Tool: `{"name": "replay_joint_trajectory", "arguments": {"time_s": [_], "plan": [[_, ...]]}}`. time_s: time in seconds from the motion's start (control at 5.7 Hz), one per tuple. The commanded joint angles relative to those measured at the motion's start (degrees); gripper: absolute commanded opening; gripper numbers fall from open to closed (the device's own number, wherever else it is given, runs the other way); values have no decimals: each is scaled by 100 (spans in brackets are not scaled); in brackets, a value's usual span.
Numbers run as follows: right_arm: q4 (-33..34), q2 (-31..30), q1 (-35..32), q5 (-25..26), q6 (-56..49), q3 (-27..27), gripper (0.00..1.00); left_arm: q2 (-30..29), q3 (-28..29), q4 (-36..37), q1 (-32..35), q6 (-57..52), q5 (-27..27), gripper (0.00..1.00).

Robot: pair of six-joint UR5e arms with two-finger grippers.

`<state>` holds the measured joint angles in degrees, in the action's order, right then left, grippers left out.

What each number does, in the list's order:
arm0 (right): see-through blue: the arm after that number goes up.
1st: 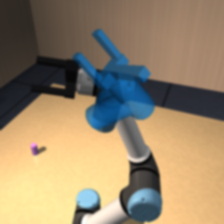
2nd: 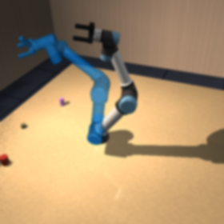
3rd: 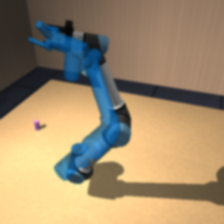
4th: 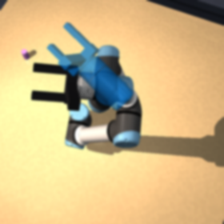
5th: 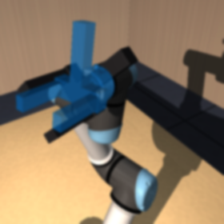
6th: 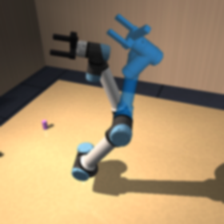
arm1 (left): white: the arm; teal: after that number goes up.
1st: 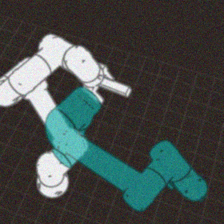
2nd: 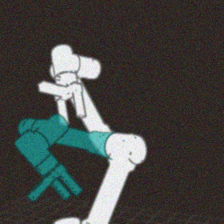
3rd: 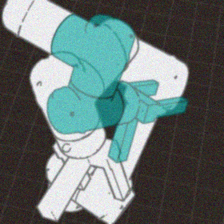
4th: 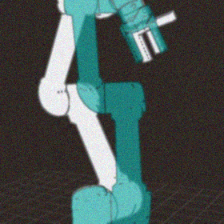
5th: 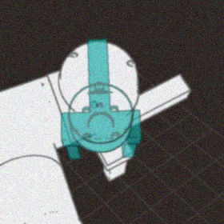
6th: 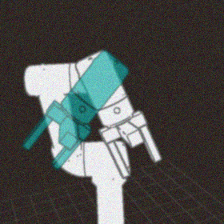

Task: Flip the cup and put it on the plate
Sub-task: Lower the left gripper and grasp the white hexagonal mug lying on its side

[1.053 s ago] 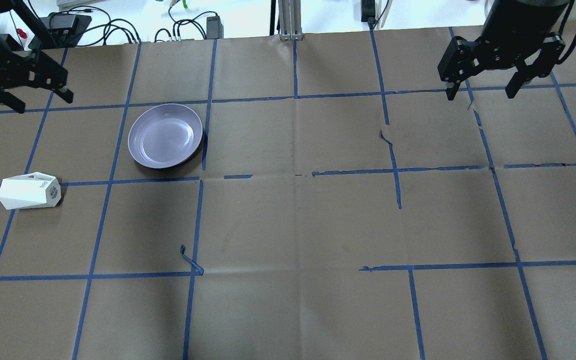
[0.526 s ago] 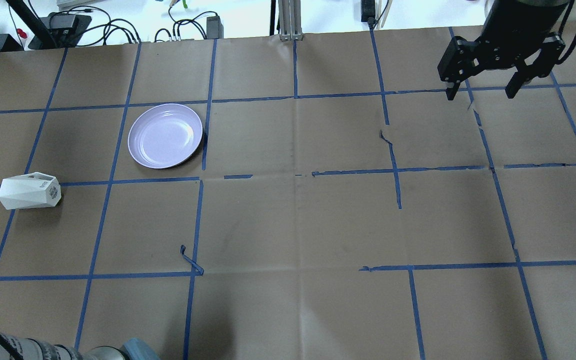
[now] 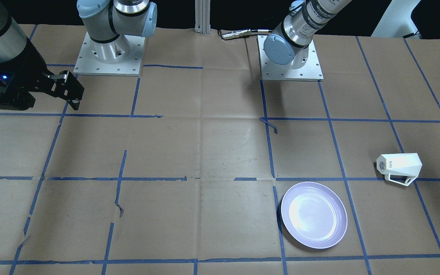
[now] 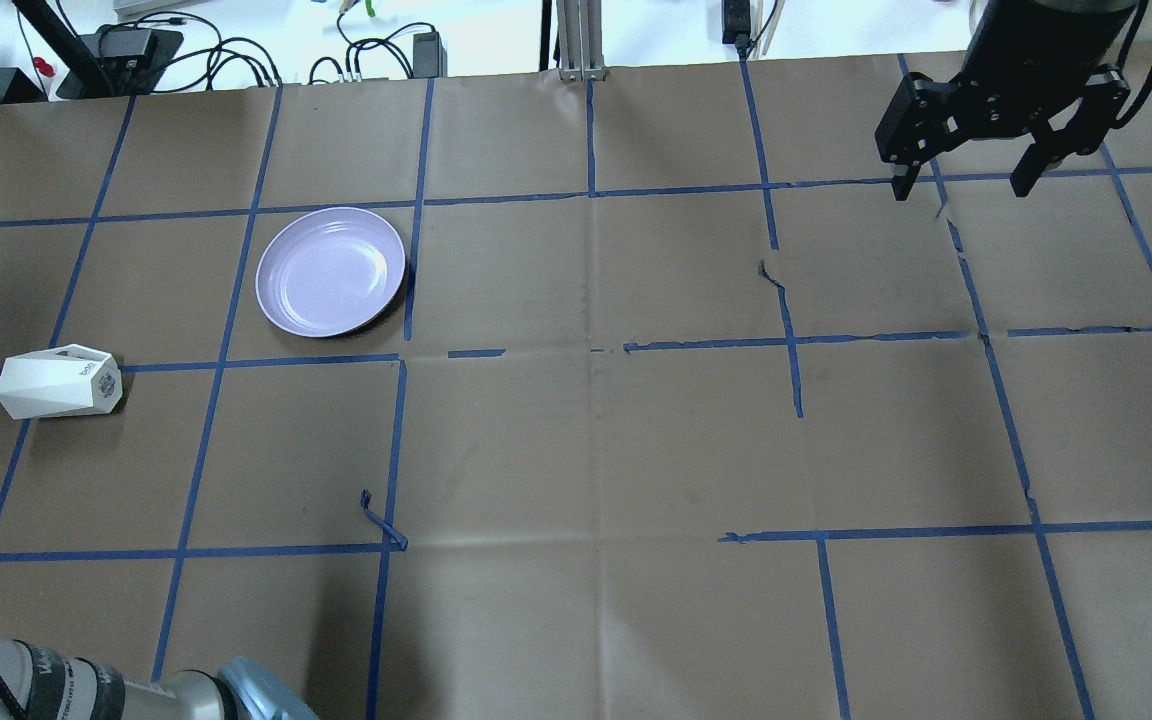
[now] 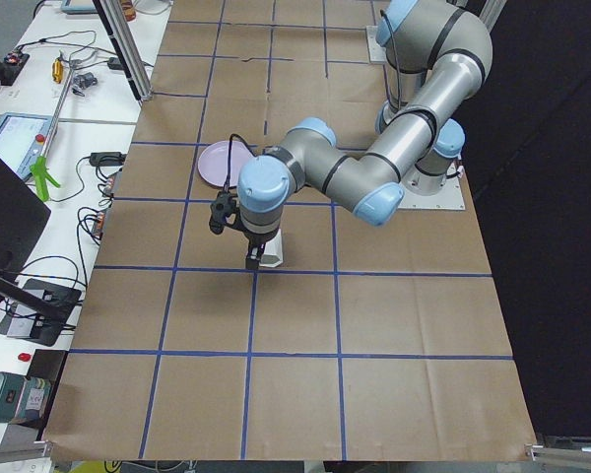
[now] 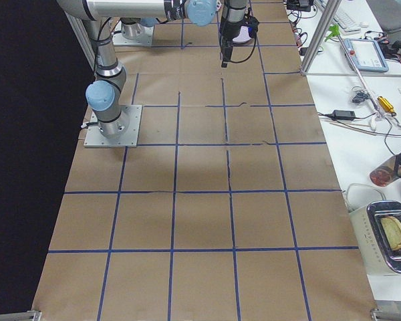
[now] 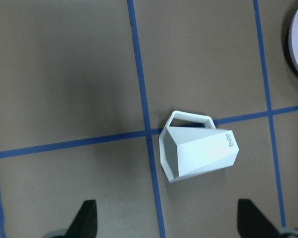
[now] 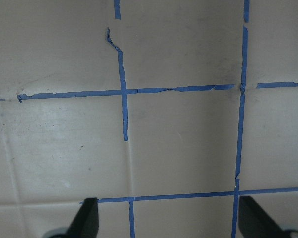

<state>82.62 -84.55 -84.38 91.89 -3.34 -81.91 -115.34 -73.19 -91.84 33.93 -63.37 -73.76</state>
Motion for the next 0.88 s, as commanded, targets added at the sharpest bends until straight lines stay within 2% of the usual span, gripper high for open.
{"name": "replay_joint_trajectory", "arguments": {"time_s": [0.0,0.18,0.7], "plan": [[0,0,0,5,0,0,100,-775,41,-795,-526,-228,1470,98],[0,0,0,5,0,0,100,-1145,50,-1348,-615,-628,1861,97],[0,0,0,5,0,0,100,-2016,68,-2597,-607,-2087,2241,96]]}}
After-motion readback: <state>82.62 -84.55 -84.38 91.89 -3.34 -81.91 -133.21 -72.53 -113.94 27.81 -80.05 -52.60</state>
